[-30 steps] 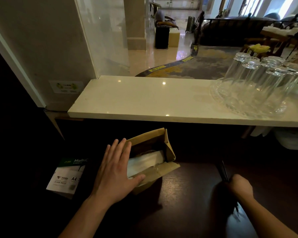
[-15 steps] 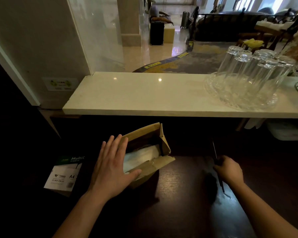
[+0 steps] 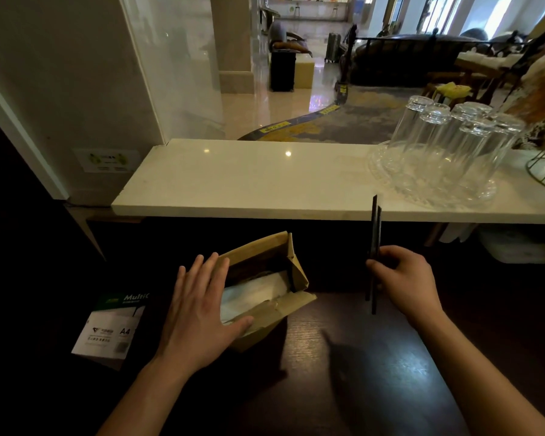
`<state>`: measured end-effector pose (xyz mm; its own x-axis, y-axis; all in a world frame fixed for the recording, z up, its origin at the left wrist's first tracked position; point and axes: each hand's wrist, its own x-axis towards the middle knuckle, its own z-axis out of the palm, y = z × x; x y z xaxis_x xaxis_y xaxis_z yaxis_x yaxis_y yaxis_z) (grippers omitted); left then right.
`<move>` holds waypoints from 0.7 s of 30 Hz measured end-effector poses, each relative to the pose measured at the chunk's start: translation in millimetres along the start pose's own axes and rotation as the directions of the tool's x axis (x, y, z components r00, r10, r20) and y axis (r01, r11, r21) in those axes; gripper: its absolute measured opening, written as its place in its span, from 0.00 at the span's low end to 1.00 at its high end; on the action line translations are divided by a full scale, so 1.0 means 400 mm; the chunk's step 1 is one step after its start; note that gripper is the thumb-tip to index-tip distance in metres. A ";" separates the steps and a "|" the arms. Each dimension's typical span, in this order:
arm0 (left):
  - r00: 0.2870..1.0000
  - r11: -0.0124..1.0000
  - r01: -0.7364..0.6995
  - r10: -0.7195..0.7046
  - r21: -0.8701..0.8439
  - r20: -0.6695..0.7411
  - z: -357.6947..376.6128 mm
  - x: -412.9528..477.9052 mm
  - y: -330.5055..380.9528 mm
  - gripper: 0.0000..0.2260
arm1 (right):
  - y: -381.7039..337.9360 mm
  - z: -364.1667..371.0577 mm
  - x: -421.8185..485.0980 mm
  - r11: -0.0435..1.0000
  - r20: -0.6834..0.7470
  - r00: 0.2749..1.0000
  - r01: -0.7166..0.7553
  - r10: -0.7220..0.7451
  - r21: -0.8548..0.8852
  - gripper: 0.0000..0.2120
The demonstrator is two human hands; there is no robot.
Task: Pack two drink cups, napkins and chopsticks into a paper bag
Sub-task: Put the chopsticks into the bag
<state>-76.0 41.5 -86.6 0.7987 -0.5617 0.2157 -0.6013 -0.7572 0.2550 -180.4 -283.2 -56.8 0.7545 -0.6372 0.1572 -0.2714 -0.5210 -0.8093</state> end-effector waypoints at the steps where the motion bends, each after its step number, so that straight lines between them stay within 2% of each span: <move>1: 1.000 1.000 0.002 -0.002 -0.007 -0.001 -0.001 -0.001 -0.002 0.47 | -0.017 -0.002 -0.002 0.998 0.014 1.000 0.003 -0.003 0.057 0.05; 5: 1.000 0.999 0.010 -0.010 -0.046 0.003 -0.008 -0.008 -0.011 0.48 | -0.100 -0.012 -0.017 0.967 0.042 0.995 0.082 -0.095 0.241 0.06; 10: 1.000 0.998 0.008 -0.008 -0.070 0.007 -0.020 -0.017 -0.014 0.48 | -0.199 -0.002 -0.019 0.917 0.116 0.964 0.187 -0.241 0.353 0.07; 14: 1.000 0.993 0.002 -0.002 -0.116 -0.003 -0.026 -0.020 -0.016 0.48 | -0.262 0.041 -0.019 0.868 0.202 0.910 0.252 -0.363 0.428 0.06; 21: 1.000 0.989 0.019 -0.018 -0.144 0.007 -0.033 -0.016 -0.018 0.50 | -0.306 0.161 -0.019 0.864 0.402 0.779 0.345 -0.482 0.367 0.06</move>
<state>-76.9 54.9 -77.4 0.8095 -0.5505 0.2042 -0.5829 -0.7117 0.3921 -114.4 -178.0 4.8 0.9584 -0.0169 0.2849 0.2453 -0.4612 -0.8527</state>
